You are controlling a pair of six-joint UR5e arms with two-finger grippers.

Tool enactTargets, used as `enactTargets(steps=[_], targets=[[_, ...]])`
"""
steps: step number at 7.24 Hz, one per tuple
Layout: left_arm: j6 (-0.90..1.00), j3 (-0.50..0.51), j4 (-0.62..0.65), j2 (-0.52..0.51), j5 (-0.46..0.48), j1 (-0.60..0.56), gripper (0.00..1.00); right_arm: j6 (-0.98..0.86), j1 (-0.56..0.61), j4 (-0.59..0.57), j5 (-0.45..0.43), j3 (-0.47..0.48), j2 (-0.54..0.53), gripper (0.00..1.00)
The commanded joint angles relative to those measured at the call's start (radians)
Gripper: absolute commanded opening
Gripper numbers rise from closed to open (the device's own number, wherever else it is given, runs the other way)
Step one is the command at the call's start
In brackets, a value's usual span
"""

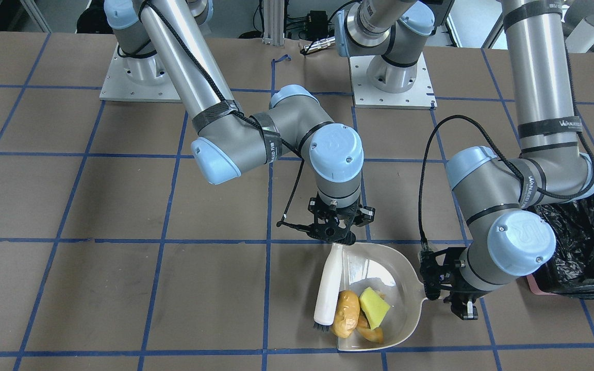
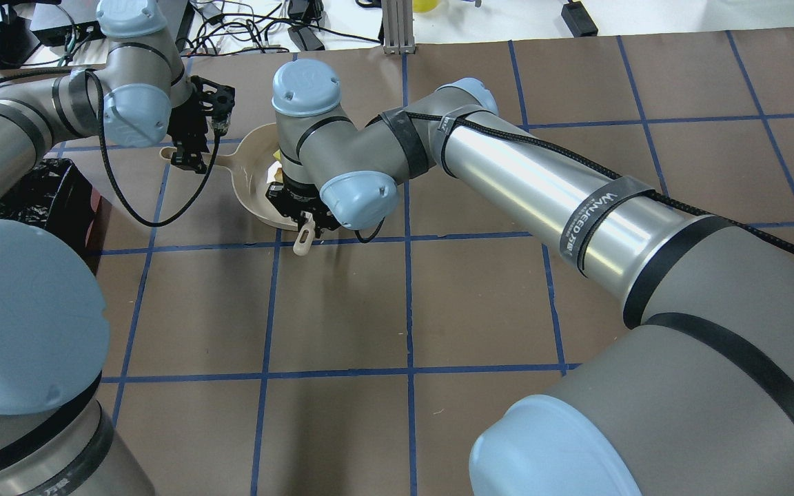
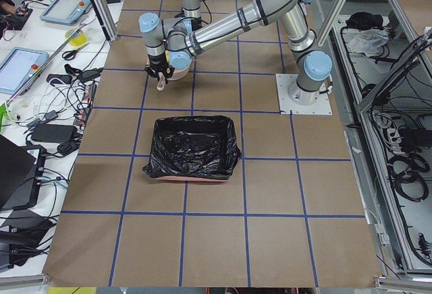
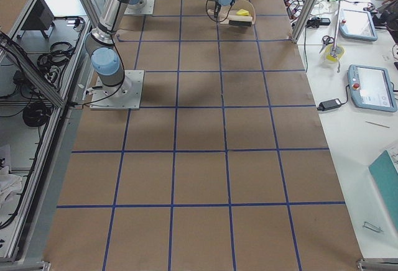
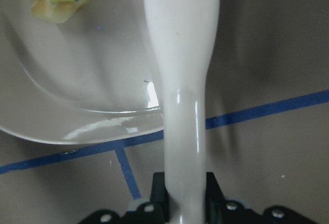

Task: Sweep and dump trash into bin
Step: 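Sweep the sponge and paper piece into the dustpan with the right gripper's brush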

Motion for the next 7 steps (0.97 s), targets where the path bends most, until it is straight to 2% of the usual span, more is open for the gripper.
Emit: enactTargets(steps=[1,4,7], targets=[[-0.001,0.001,0.000,0.000,0.000,0.000,0.00,0.014,0.022,-0.055,0.029,-0.007,0.008,0.00],[-0.001,0.001,0.000,0.000,-0.002,0.001,0.00,0.045,0.056,-0.061,0.076,-0.045,0.018,0.00],[0.001,-0.002,0.000,0.002,-0.003,0.003,0.00,0.034,0.058,-0.058,0.061,-0.039,0.012,0.00]])
